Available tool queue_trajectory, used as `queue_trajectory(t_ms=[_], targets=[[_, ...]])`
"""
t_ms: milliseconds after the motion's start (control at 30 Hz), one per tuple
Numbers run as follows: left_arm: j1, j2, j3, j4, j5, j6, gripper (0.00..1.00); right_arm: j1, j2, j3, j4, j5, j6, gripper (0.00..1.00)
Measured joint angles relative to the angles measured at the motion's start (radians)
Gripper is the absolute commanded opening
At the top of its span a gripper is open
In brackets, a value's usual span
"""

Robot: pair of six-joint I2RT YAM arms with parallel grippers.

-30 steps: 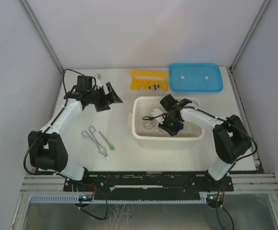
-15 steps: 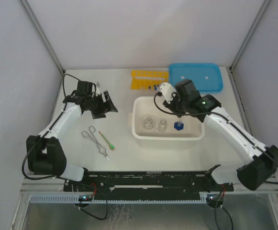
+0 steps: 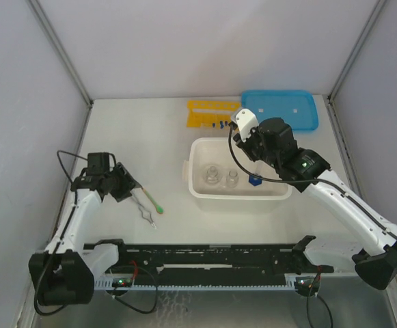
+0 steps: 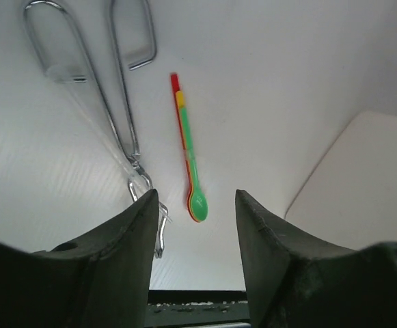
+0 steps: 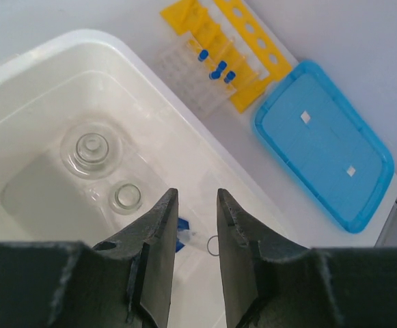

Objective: Organize the chemistry lab equipment
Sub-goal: Place the chemistry item in the storage box, then pick up the chemistry item at the center of the board.

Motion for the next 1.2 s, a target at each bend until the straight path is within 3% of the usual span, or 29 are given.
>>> queue_trajectory(t_ms=[167,800,1200], targets=[[0.097,-0.058,-0.048,0.005,-0.022,-0.07,0.54,0.002,0.0,-0.023,0.004,0.017,0.004,0.28],[0.211,0.121,-0.131,0.102,-0.023,-0.154,0.48,0.006,-0.015,-0.069,0.048,0.039,-0.009,0.28],[0.217,0.258,-0.131,0.182,-0.016,-0.155,0.25,-0.008,0.002,-0.069,0.066,0.036,-0.029,0.27]])
